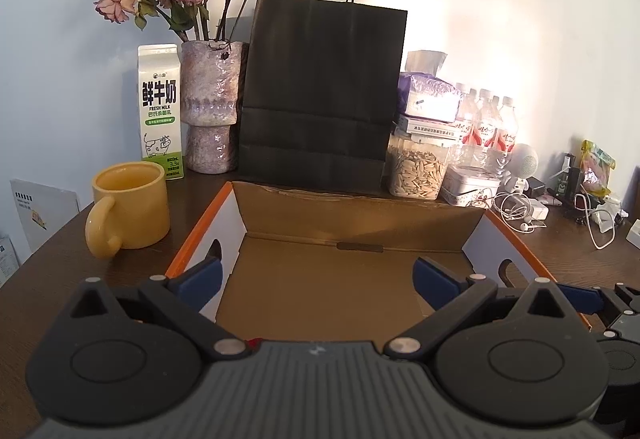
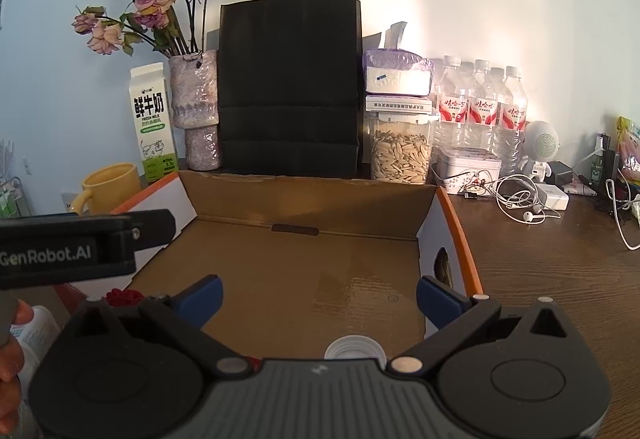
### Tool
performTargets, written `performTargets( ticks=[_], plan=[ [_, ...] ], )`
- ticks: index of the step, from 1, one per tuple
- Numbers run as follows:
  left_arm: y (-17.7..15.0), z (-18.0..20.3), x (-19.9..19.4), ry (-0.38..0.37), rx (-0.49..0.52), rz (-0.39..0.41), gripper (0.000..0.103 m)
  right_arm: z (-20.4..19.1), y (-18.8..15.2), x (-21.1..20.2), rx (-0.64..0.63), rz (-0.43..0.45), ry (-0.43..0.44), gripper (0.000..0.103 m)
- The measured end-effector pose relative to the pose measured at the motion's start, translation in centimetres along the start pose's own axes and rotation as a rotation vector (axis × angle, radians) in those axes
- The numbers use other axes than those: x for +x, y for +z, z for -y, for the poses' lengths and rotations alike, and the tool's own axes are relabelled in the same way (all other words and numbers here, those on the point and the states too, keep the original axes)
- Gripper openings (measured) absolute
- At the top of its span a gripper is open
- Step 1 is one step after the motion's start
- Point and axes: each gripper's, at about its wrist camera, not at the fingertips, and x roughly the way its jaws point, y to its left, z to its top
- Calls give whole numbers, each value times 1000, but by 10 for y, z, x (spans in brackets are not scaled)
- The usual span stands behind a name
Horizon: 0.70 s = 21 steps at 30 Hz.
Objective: Organize objects
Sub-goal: 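Withdraw both grippers from the box back toward the cluttered items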
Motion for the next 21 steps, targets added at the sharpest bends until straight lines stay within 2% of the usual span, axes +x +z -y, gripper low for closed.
performTargets(
  ticks=[11, 21],
  plan=[
    [6, 2, -19, -2, 1, 30, 103, -4, 8, -17, -18, 27, -1, 103],
    [1, -6, -50, 8, 8, 20, 103, -4, 5, -48, -17, 20, 9, 103]
  ],
)
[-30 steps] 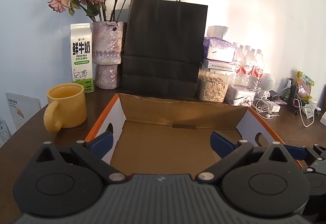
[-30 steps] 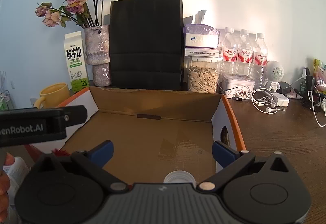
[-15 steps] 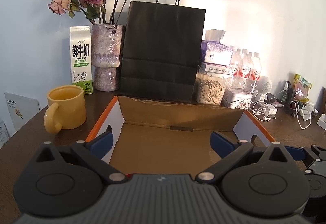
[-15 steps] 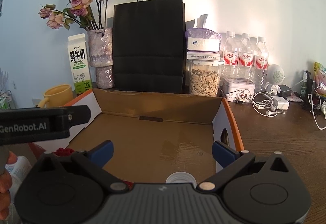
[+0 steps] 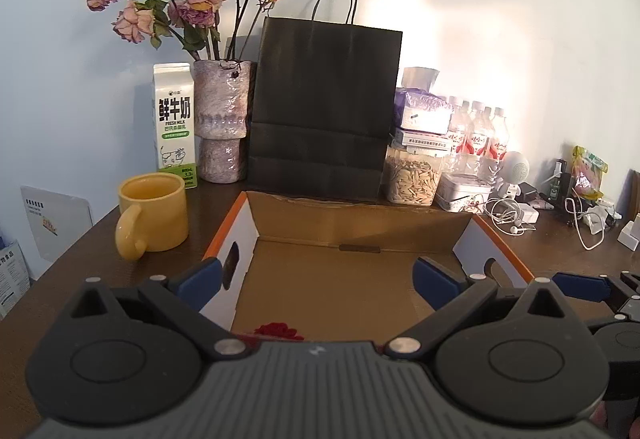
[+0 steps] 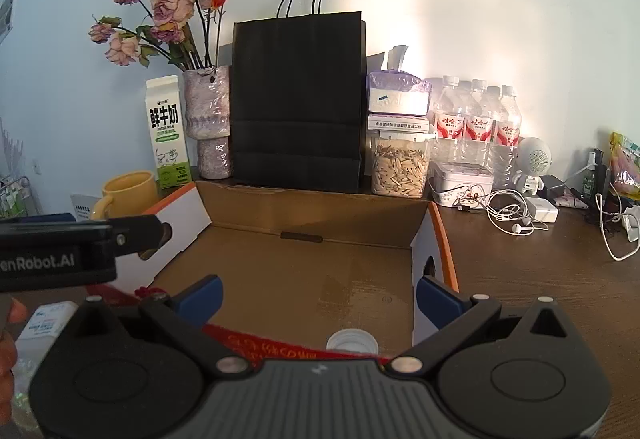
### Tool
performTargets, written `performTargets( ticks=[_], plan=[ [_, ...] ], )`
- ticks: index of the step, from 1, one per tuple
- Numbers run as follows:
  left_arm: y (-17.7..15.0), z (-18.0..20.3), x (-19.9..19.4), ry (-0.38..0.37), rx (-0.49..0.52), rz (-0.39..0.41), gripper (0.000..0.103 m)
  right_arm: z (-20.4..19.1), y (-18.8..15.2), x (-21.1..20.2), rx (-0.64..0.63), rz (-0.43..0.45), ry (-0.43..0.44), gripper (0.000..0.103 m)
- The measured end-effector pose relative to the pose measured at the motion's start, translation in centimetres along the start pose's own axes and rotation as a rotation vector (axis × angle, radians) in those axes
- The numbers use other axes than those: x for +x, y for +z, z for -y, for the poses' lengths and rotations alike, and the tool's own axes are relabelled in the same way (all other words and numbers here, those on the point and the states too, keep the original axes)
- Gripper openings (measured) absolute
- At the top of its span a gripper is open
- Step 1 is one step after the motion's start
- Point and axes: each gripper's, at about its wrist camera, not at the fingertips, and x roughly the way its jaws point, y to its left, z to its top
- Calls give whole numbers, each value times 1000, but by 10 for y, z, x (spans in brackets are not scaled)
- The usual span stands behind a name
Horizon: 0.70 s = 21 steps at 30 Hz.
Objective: Organize objects
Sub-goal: 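Withdraw both grippers from the box back toward the cluttered items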
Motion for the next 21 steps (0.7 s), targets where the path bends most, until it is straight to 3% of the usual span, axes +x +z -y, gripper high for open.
performTargets(
  ticks=[21],
  plan=[
    [-34, -26, -90, -15, 17, -30, 103, -8, -51, -91, -34, -14, 9, 103]
  ],
)
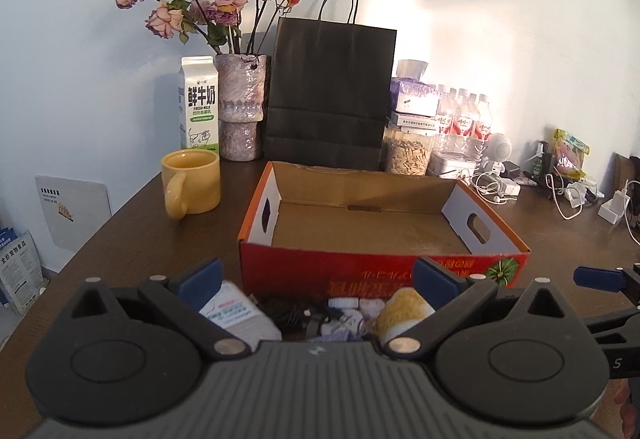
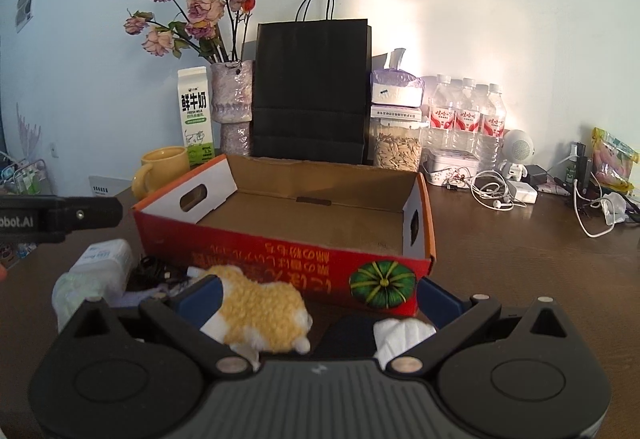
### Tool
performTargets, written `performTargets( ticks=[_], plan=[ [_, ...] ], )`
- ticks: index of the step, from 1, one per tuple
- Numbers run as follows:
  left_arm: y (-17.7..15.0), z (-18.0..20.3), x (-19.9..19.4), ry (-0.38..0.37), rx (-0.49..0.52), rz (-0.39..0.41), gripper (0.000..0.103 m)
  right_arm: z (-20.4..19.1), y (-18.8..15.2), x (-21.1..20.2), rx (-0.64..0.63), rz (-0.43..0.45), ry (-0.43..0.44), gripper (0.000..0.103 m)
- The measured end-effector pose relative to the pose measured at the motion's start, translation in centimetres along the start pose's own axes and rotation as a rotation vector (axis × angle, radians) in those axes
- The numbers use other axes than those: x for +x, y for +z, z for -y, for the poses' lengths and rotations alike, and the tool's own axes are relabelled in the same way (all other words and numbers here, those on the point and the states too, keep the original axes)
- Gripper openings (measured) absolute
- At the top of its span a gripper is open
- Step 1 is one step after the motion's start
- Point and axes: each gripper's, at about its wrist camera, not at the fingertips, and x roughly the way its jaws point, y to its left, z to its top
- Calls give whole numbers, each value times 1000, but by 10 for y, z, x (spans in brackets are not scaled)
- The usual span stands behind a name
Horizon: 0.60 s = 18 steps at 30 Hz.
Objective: Organize objects
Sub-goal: 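Withdraw both grippers from the box back toward the cluttered items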
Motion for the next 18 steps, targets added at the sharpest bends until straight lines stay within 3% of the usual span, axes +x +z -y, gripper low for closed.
performTargets(
  ticks=[12, 18],
  plan=[
    [-38, -24, -32, 14, 1, -39, 103, 14, -42, -32, 14, -37, -15, 103],
    [-52, -38, -27, 41, -25, -92, 103, 28, -51, -32, 36, -52, -35, 103]
  ],
)
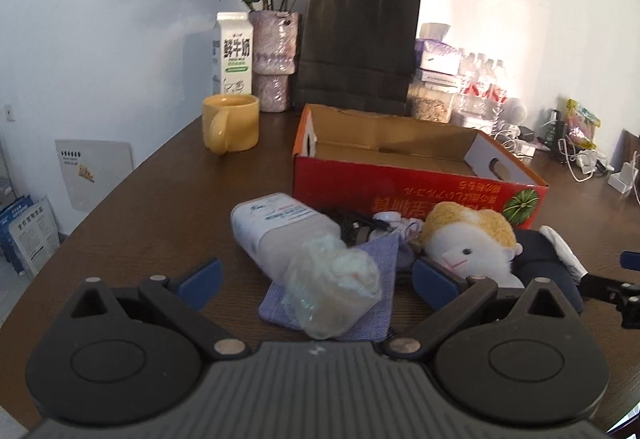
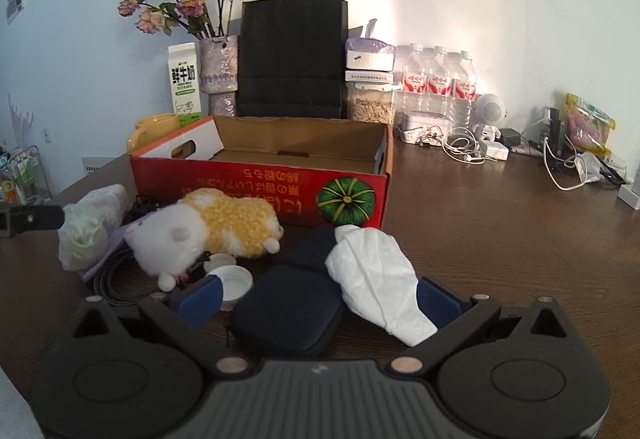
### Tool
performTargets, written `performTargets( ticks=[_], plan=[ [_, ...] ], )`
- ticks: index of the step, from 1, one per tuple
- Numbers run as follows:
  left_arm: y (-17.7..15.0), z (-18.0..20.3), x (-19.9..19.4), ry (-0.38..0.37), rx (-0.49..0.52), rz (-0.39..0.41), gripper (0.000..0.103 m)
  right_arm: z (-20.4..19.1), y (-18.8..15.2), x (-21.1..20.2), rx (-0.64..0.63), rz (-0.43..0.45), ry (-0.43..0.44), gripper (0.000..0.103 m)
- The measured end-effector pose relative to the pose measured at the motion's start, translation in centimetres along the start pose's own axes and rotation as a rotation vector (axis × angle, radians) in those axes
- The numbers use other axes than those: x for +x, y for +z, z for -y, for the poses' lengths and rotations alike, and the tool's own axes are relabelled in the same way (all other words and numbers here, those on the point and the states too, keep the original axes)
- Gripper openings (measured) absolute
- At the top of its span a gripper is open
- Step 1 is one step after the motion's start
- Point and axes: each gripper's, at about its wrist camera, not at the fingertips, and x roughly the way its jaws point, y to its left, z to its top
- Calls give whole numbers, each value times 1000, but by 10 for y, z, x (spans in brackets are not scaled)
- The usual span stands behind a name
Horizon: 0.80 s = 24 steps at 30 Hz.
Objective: Organize objects
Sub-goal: 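Withdraw both grippers from the box back toward the cluttered items, then grasp the white glove with the right gripper while the left gripper grasps the plastic bag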
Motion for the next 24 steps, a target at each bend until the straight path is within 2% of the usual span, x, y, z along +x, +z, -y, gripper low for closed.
performTargets(
  ticks=[5, 9, 18, 24],
  plan=[
    [1, -4, 2, 12, -10, 0, 103, 18, 1, 12, 17, -14, -14, 103],
    [2, -4, 4, 17, -14, -6, 103, 40, 5, 29, 45, -37, 11, 103],
    [3, -4, 12, 40, -26, -22, 103, 75, 9, 77, 121, -104, 168, 103],
    [3, -3, 18, 54, -30, -31, 103, 92, 9, 94, 165, -126, 274, 103]
  ],
)
